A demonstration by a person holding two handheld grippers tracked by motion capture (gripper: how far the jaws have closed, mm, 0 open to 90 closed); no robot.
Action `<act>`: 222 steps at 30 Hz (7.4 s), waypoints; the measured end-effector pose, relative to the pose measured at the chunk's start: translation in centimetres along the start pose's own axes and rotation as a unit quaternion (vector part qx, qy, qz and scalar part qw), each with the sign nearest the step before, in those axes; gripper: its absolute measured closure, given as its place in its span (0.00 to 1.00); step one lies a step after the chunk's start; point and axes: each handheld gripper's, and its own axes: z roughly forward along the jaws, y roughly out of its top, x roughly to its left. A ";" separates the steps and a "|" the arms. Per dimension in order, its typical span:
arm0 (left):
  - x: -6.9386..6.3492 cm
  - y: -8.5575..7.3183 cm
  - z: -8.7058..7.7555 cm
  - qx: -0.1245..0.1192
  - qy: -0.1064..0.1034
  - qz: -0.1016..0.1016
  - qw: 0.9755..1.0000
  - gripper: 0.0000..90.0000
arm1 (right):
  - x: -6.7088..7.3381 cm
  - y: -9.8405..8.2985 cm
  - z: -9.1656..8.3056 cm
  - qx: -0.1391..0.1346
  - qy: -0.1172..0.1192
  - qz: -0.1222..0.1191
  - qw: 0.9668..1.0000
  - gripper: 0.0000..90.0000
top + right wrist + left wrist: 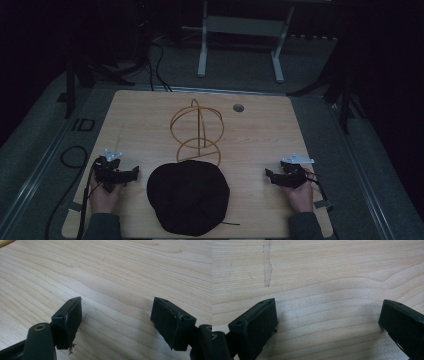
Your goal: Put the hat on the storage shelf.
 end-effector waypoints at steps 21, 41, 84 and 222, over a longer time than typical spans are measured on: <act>0.0 0.0 0.0 0.000 0.000 0.000 1.000 0.02 | 0.9 1.3 -1.4 0.012 0.034 -0.043 0.998 0.36; 0.0 0.0 0.0 0.000 0.000 -0.001 1.000 0.02 | 5.3 6.1 -4.2 0.044 0.124 -0.156 0.979 0.35; -0.1 0.0 0.0 0.000 0.000 -0.002 1.000 0.02 | 21.0 17.3 -5.1 0.041 0.256 -0.310 0.915 0.34; -0.3 0.1 0.1 0.000 0.000 -0.002 1.000 0.02 | 12.4 20.1 -9.3 0.210 0.227 -0.367 0.877 0.95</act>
